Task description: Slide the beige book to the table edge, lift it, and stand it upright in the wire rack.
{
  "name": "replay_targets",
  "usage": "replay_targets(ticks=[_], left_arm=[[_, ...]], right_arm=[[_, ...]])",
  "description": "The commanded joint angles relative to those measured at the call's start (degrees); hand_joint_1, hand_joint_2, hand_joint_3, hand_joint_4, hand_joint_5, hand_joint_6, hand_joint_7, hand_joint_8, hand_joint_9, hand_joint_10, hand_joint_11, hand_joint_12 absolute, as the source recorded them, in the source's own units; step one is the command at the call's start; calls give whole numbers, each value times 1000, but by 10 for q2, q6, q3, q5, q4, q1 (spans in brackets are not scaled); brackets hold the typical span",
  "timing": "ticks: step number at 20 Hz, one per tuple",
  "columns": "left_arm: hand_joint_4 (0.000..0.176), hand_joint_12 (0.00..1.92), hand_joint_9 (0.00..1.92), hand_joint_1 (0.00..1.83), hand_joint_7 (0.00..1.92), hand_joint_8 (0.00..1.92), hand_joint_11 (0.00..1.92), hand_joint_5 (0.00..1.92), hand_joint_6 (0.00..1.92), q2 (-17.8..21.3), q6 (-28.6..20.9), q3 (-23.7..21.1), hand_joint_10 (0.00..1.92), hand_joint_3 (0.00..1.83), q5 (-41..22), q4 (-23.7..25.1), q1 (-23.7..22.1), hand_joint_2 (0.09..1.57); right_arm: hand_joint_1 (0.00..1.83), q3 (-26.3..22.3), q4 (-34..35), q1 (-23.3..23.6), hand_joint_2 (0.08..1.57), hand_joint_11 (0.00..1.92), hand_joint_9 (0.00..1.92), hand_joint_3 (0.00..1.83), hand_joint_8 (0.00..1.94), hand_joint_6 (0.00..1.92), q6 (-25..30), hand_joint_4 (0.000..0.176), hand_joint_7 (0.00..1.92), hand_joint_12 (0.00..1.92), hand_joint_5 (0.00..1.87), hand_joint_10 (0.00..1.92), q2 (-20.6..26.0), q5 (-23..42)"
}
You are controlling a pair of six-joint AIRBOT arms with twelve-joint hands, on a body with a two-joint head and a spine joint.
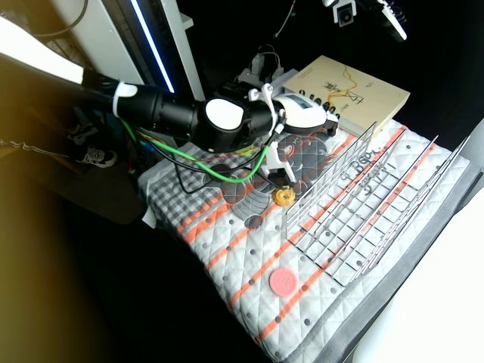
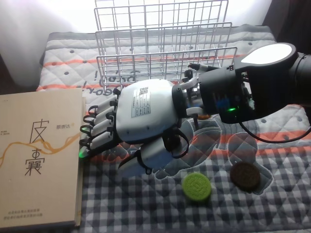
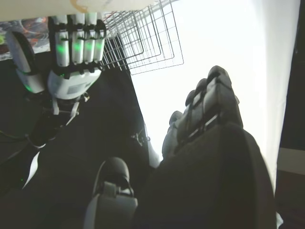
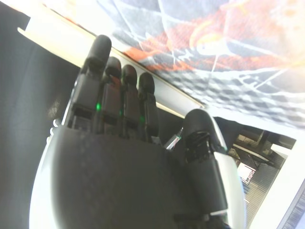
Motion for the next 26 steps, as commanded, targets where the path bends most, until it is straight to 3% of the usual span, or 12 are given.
replay_targets(ticks=[1, 10, 14, 16, 20, 22, 23, 26], left_arm=[[176, 0, 0, 0, 0, 0, 0, 0, 0, -3, -5, 3, 0, 5, -72, -9, -3, 1102], [176, 0, 0, 0, 0, 0, 0, 0, 0, -5, -9, 4, 0, 8, -72, -9, -3, 1114], [176, 0, 0, 0, 0, 0, 0, 0, 0, -6, -11, 3, 0, 9, -71, -11, -3, 1119], [176, 0, 0, 0, 0, 0, 0, 0, 0, -6, -11, 4, 0, 7, -71, -11, -3, 1117], [176, 0, 0, 0, 0, 0, 0, 0, 0, -1, -11, 9, 0, 8, -80, -10, -3, 1122], [173, 0, 0, 0, 0, 0, 0, 0, 0, 6, -11, 9, 0, 16, -92, -11, -3, 1143], [160, 0, 0, 0, 0, 0, 0, 0, 0, 8, -11, 9, 0, 20, -98, -11, -3, 1154], [174, 0, 0, 0, 0, 0, 0, 0, 0, 10, -11, 8, 0, 25, -111, -14, -3, 1172]], right_arm=[[0, 1, 31, 11, 1449, 202, 259, 1, 3, 2, -2, 0, 283, 600, 293, 3, -4, 19], [0, 1, 31, 11, 1448, 273, 243, 2, 0, 0, -3, 0, 259, 488, 270, 0, -4, 17], [0, 0, 31, 11, 1456, 233, 259, 0, 5, 5, -2, 0, 278, 682, 299, 6, -4, 16], [0, 2, 31, 11, 1454, 207, 260, 0, 4, 2, -2, 0, 285, 530, 304, 6, -4, 15], [0, 4, 31, 13, 1452, 243, 243, 0, 2, 2, -5, 0, 266, 520, 277, 5, -7, 15], [0, 4, 31, 14, 1444, 235, 224, 0, 1, 3, -5, 0, 241, 518, 256, 2, -8, 15], [0, 4, 31, 14, 1445, 257, 230, 0, 4, 6, -5, 0, 248, 530, 263, 5, -8, 15], [0, 3, 31, 14, 1448, 219, 218, 1, 0, 0, -5, 0, 240, 628, 256, 0, -8, 15]])
